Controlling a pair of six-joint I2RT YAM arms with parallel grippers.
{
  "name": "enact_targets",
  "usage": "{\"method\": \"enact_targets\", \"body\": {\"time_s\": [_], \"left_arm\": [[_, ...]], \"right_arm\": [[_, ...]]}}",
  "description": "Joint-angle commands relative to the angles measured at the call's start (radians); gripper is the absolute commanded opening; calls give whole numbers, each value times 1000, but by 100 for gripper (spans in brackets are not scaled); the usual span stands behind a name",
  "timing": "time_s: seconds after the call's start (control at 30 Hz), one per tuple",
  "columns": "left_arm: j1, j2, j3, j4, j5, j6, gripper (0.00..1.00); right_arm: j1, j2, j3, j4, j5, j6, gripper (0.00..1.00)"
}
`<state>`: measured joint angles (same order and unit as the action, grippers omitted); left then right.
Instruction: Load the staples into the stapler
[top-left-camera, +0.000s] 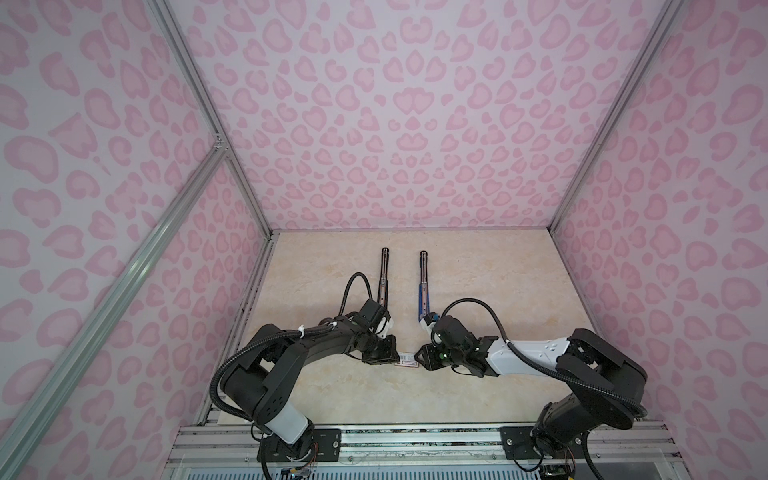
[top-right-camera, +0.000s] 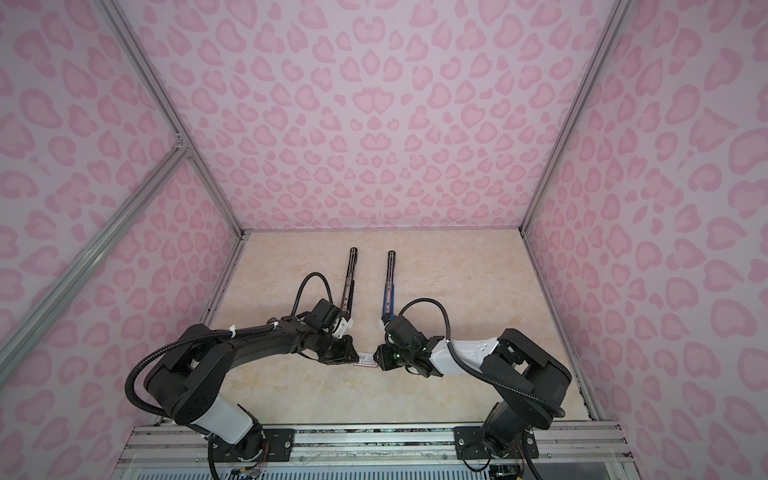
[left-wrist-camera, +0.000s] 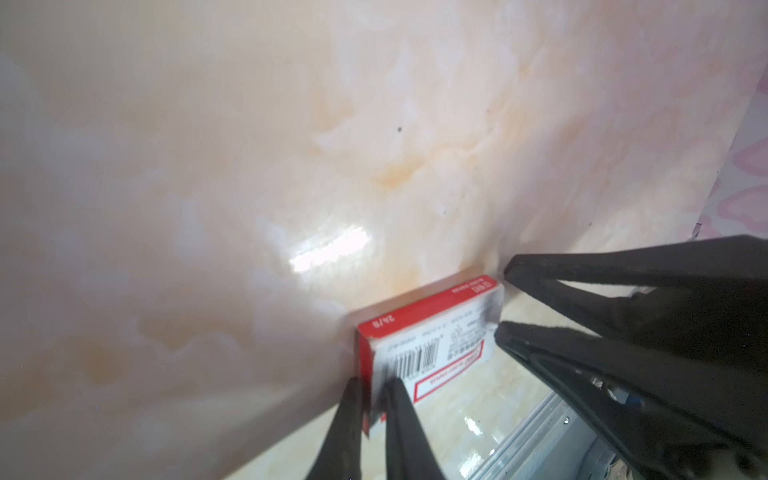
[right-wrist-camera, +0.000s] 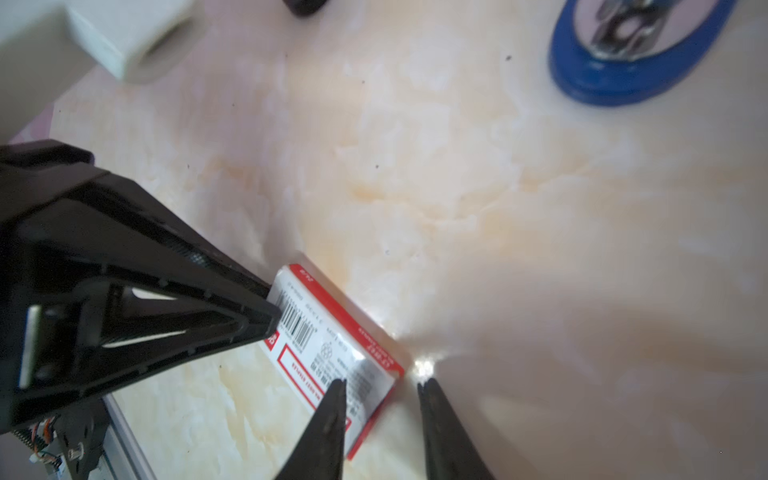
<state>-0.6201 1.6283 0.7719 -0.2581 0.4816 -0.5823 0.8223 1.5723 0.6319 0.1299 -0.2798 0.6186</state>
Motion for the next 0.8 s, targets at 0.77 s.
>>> {"method": "enact_targets", "body": {"time_s": [0.77], "left_arm": [[14,69,106,53,-57,-31,3]], "right_arm": [[-71,-108,-56,-51,34,16,33]]}}
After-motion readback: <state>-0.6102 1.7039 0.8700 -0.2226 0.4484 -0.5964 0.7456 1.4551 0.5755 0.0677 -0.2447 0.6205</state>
